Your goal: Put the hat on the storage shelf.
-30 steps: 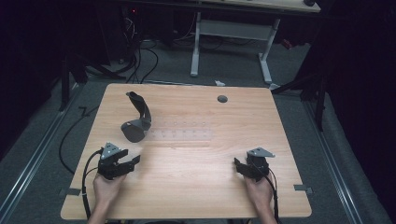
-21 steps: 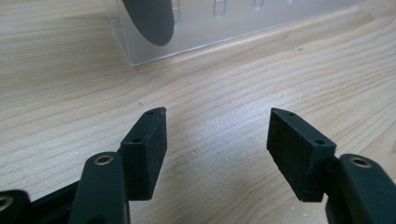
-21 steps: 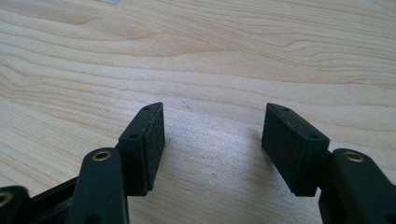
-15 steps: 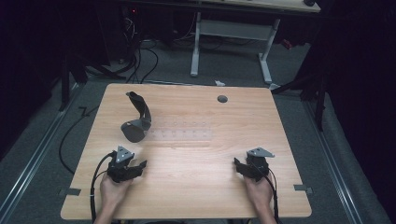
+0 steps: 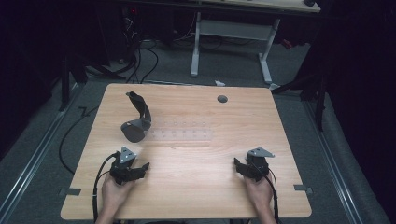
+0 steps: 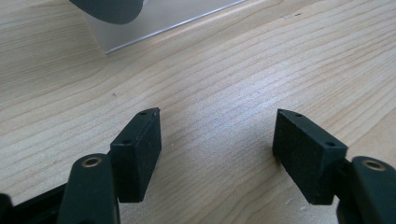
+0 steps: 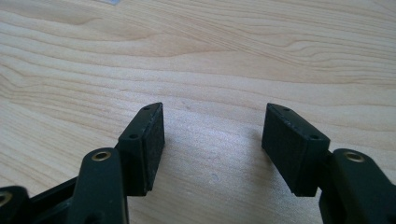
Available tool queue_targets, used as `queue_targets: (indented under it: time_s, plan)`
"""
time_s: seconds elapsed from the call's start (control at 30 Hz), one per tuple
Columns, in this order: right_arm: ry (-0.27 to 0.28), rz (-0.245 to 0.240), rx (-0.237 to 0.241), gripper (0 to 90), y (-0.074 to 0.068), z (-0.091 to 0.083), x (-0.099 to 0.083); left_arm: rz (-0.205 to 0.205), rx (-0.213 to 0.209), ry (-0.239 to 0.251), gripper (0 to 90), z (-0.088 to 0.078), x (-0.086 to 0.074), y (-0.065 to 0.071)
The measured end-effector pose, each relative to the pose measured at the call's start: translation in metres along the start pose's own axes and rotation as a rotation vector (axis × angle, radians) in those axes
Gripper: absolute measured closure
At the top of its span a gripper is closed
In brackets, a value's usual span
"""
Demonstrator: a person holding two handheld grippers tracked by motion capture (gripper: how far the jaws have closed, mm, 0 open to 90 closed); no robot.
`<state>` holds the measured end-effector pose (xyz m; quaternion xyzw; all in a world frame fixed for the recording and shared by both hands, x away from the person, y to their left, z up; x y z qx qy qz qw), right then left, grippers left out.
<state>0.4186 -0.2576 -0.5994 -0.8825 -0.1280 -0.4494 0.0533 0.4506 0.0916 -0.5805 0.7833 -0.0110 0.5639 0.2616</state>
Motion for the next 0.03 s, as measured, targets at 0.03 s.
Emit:
queue_targets:
  time_s: [0.03]
  plan:
    - [0.000, 0.000, 0.000, 39.3, -0.0001, 0.0000, 0.0000, -0.001, 0.000, 0.000, 32.6, 0.0000, 0.0001, 0.0000]
Point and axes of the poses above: each handheld gripper's, and its own axes: z roughly forward along the jaws, x roughly out of its top, y roughly to its right, the point moved 10 cm from there along z, roughly forward along the jaws, and after that the axes turned 7 degrees about y, right-handed, at the moved point
